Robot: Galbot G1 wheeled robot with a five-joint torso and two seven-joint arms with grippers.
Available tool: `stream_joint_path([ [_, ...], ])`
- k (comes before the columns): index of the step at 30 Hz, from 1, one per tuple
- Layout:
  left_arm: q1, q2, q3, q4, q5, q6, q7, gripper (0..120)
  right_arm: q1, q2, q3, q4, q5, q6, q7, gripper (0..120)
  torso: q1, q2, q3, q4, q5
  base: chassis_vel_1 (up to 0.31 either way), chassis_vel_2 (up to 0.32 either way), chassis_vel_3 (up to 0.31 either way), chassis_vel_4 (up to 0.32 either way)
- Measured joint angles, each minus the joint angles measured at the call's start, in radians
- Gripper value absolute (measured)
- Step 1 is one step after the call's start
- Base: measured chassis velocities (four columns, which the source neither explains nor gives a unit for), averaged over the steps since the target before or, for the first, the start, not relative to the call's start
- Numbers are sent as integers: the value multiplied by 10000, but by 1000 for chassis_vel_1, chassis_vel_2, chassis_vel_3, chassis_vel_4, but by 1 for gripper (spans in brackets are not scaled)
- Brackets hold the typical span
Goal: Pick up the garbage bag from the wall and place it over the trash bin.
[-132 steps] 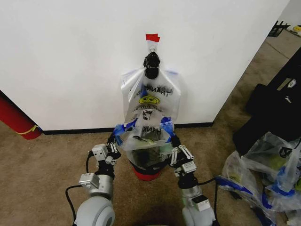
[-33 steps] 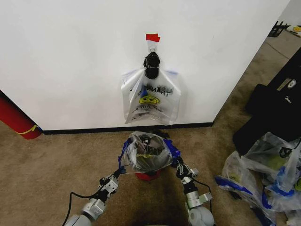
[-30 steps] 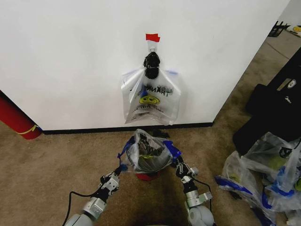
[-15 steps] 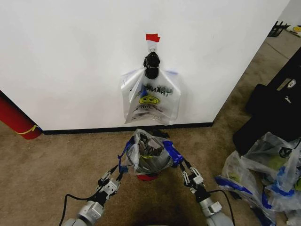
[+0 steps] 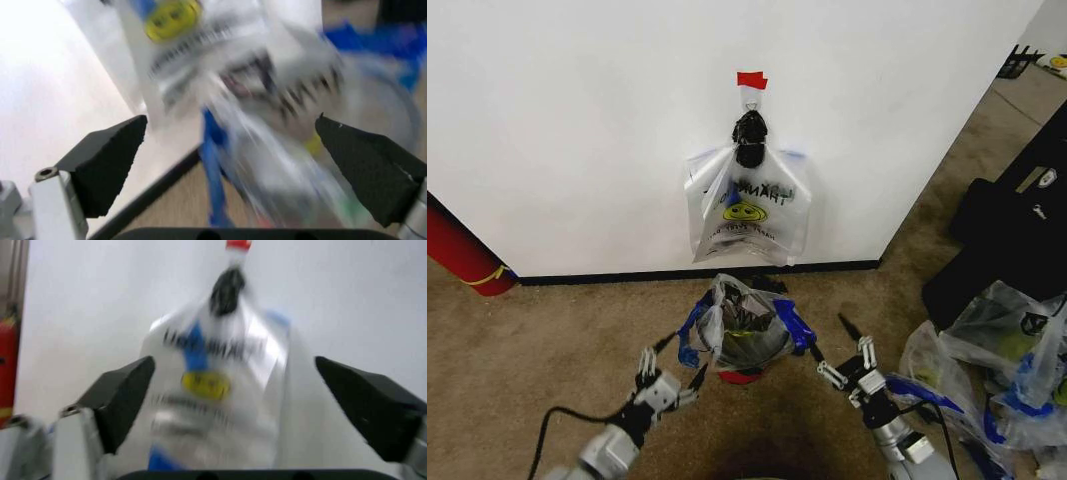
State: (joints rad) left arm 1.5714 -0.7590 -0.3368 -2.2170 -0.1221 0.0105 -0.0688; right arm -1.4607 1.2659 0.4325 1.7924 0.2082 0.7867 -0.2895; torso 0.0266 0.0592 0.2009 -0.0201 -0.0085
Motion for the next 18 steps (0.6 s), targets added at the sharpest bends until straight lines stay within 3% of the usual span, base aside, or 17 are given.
stream_joint_path([
  [2,-621,209,-128,33,-1194,1,409,100,348,95,-163,234,-15,-201,141,98,0,0,0,16,9,0,0,0,0],
  [3,-621,209,-128,33,-1194,1,409,100,348,95,-163,234,-15,-201,141,98,0,0,0,16,9,0,0,0,0],
  [6,-2445,566,284,694,-3375,85,1786,100,647,369,-185,488,-223,-316,184,100,0,0,1,10,3,0,0,0,0],
  [8,-4002,591,857,1301,-4329,668,2938,100,671,580,-103,604,-278,-419,282,100,0,-1,2,7,2,0,0,0,0],
  [9,-4002,591,857,1301,-4329,668,2938,100,671,580,-103,604,-278,-419,282,100,0,-1,2,7,2,0,0,0,0],
  [13,-7097,93,2818,2399,-5217,2161,3845,100,518,982,241,880,-541,-501,756,100,1,-1,3,4,5,0,0,0,0],
  [18,-9169,-584,4263,3645,-4911,3019,4460,100,-8,1016,773,1392,-932,-499,1241,100,1,-1,2,6,8,0,0,0,0],
])
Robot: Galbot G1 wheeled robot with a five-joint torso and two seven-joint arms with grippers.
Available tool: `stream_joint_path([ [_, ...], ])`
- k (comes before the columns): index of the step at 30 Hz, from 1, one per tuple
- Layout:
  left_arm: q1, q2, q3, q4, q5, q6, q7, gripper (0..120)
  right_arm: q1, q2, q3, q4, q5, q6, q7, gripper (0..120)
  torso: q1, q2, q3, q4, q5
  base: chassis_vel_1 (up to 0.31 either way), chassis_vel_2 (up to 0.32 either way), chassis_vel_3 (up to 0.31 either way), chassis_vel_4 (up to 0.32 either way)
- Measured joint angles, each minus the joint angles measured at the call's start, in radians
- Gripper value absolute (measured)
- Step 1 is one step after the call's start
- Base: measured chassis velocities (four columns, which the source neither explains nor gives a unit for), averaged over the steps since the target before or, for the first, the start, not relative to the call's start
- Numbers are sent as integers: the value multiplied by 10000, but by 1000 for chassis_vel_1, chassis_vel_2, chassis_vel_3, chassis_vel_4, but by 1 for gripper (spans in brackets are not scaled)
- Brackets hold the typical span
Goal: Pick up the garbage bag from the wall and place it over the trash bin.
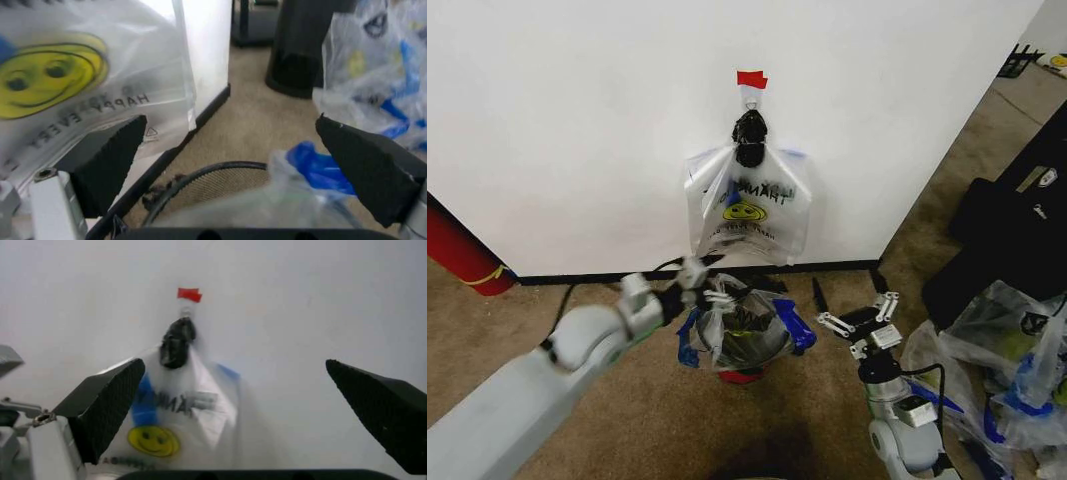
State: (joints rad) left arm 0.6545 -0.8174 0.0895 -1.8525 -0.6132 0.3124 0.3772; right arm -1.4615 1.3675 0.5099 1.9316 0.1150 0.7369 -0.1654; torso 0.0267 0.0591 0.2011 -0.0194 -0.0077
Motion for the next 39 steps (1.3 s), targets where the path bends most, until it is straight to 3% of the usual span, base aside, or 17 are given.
stream_joint_path([
  [9,-2421,-1041,1625,2222,982,993,747,100,-996,345,541,591,-433,220,411,100,0,0,-1,3,-1,0,0,0,0],
  [17,-4085,-1589,3139,4669,2769,270,2155,100,-1398,781,489,752,-790,289,415,100,0,0,-1,4,-3,0,0,0,0],
  [21,-4436,-1745,3517,5283,3221,-38,2502,100,-1487,846,482,779,-882,281,424,100,0,0,-1,3,-4,0,0,0,0],
  [25,-4659,-1831,3807,5639,3585,-287,2818,94,-1508,892,500,780,-943,279,465,100,-1,0,-2,1,-2,0,0,0,0],
  [31,-4752,-1911,4112,5925,4016,-521,3197,68,-1485,950,496,772,-1021,283,529,100,-1,0,-2,2,-2,0,0,0,0],
  [39,-4460,-1946,4108,5947,4118,-497,3044,42,-1503,929,460,739,-1118,326,646,100,-1,0,-2,2,-3,0,0,0,0],
])
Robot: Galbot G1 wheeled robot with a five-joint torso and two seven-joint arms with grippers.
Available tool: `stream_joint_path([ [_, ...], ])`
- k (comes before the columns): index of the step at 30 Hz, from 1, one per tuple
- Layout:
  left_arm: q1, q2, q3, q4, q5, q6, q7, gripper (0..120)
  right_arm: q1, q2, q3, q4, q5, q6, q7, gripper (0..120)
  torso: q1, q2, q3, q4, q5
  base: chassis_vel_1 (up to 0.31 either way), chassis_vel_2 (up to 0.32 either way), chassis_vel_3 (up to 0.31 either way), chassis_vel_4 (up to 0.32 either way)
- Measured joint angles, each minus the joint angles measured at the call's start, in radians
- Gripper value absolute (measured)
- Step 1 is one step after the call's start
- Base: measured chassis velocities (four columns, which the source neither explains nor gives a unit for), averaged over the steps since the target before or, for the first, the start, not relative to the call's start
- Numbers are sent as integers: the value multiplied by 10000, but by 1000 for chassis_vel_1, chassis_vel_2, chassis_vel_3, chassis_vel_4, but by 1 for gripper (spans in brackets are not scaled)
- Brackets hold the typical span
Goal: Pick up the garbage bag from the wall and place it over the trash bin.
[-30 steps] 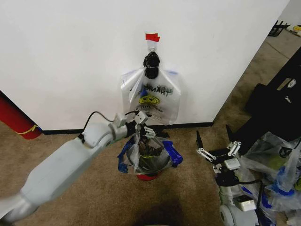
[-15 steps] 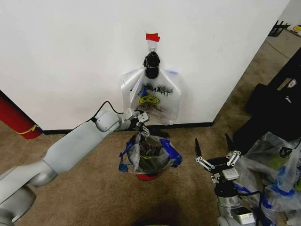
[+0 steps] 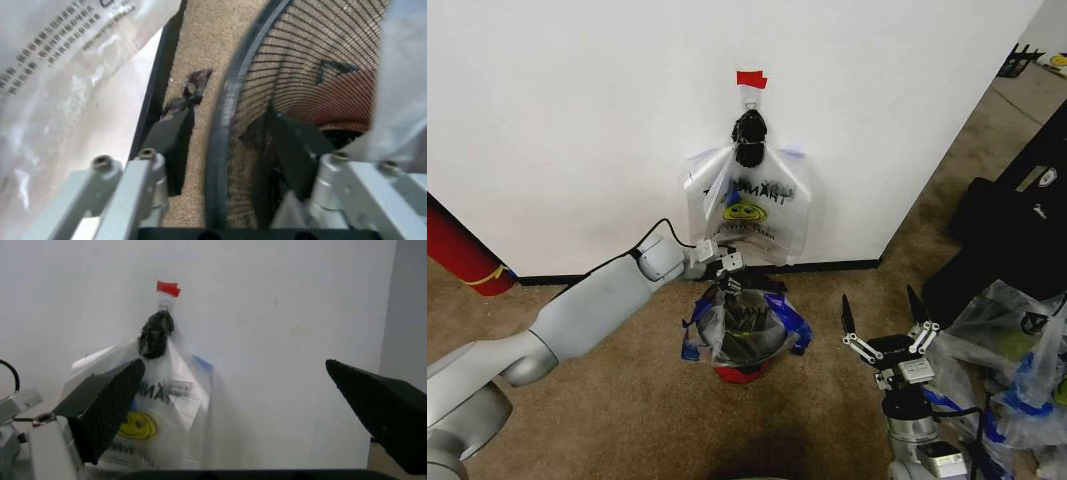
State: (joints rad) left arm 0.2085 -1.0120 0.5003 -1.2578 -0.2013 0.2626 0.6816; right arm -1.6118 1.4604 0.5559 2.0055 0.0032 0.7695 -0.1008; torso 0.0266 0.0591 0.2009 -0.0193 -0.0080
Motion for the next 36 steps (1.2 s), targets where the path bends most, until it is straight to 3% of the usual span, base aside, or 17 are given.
stream_joint_path([
  [3,222,131,-120,-219,-30,133,-125,28,27,-49,-34,-26,-19,2,38,100,0,2,-2,0,3,0,0,0,0],
  [8,532,354,-316,-517,-84,371,-278,19,90,-77,-128,-65,-67,1,81,100,-2,3,-3,1,6,0,0,0,0],
  [14,1515,689,-964,-1306,-257,1056,-1152,18,238,-141,-223,-175,-85,-22,90,100,-2,4,-4,2,3,0,0,0,0],
  [19,2541,1023,-1835,-2376,-1383,2102,-2218,15,399,-169,-294,-365,-112,-32,91,100,-2,3,0,0,0,0,0,0,0],
  [21,3220,1228,-2539,-3021,-2274,2816,-2817,11,496,-160,-355,-483,-159,-32,90,100,0,3,0,-1,-3,0,0,0,0],
  [25,4647,1491,-3958,-4430,-4591,4375,-5157,0,644,-125,-554,-636,-292,-31,75,100,0,1,2,1,-6,0,0,0,0],
  [26,4647,1491,-3958,-4430,-4591,4375,-5157,0,644,-125,-554,-636,-292,-31,75,100,0,1,2,1,-6,0,0,0,0],
  [32,6493,1476,-5368,-5975,-6859,4855,-8189,0,832,-124,-804,-822,-431,-15,12,100,1,0,2,0,-5,0,0,0,0],
  [34,6908,1372,-5632,-6273,-7398,4856,-9348,0,867,-135,-854,-864,-442,2,-2,100,1,0,2,0,-3,0,0,0,0],
  [35,6908,1372,-5632,-6273,-7398,4856,-9348,0,867,-135,-854,-864,-442,2,-2,100,1,0,2,0,-3,0,0,0,0],
  [36,7137,1280,-5777,-6472,-7848,4843,-10161,0,891,-151,-873,-901,-443,13,-7,100,1,0,2,0,-3,0,0,0,0],
])
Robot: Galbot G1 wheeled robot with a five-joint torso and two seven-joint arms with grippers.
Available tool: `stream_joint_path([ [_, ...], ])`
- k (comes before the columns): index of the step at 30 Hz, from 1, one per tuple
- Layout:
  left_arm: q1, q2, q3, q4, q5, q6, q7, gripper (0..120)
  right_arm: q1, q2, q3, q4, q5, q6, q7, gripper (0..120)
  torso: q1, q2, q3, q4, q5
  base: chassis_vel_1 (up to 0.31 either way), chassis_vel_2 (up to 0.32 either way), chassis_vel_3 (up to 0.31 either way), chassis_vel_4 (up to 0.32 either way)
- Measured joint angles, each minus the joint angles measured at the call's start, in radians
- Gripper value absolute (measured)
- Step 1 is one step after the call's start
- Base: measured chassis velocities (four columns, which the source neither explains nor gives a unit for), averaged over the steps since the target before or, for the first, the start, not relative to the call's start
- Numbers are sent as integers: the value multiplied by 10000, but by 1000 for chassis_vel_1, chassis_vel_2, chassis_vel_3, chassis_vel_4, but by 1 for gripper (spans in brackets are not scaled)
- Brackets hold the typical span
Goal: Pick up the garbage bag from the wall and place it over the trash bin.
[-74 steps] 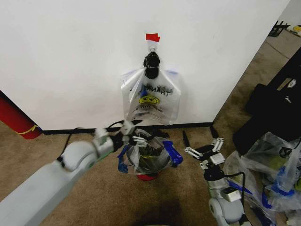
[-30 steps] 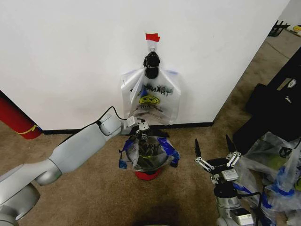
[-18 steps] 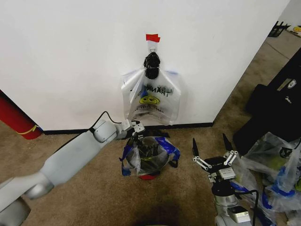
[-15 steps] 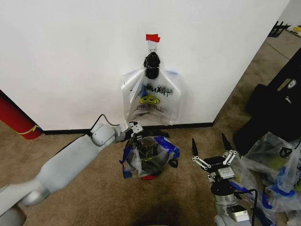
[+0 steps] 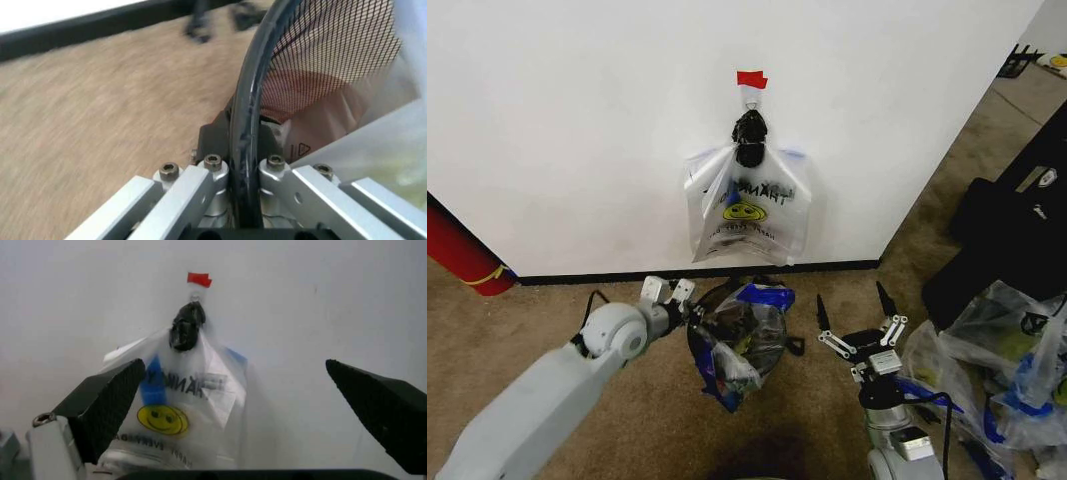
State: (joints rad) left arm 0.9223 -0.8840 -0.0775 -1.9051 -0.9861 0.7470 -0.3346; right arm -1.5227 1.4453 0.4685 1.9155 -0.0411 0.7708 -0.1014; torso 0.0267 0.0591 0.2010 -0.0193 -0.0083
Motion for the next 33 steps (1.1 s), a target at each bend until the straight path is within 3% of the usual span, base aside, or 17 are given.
stream_joint_path([
  [5,1204,-605,-345,-1133,-1814,-684,-3346,0,107,-161,-6,-255,39,151,-6,100,0,0,-1,-1,3,0,0,0,0],
  [11,2246,-1150,-595,-1933,-2352,-1257,-4761,0,174,-210,-9,-528,33,282,-7,100,-1,0,-2,1,4,0,0,0,0],
  [21,2881,-1803,-1009,-1980,-1970,-1682,-4469,0,212,-283,-14,-790,29,323,-239,100,-1,1,-2,-1,5,0,0,0,0],
  [27,3070,-2186,-699,-1573,-615,-2115,-3796,0,174,-289,10,-1012,24,410,-488,100,-1,1,-2,1,5,0,0,0,0],
  [29,3163,-2186,-675,-1594,-388,-2191,-3584,2,149,-291,22,-1024,24,432,-498,100,-1,1,-2,2,6,0,0,0,0],
  [33,3378,-2067,-641,-1906,262,-2405,-3044,18,114,-297,42,-1110,17,511,-530,100,-1,1,-2,0,4,0,0,0,0],
])
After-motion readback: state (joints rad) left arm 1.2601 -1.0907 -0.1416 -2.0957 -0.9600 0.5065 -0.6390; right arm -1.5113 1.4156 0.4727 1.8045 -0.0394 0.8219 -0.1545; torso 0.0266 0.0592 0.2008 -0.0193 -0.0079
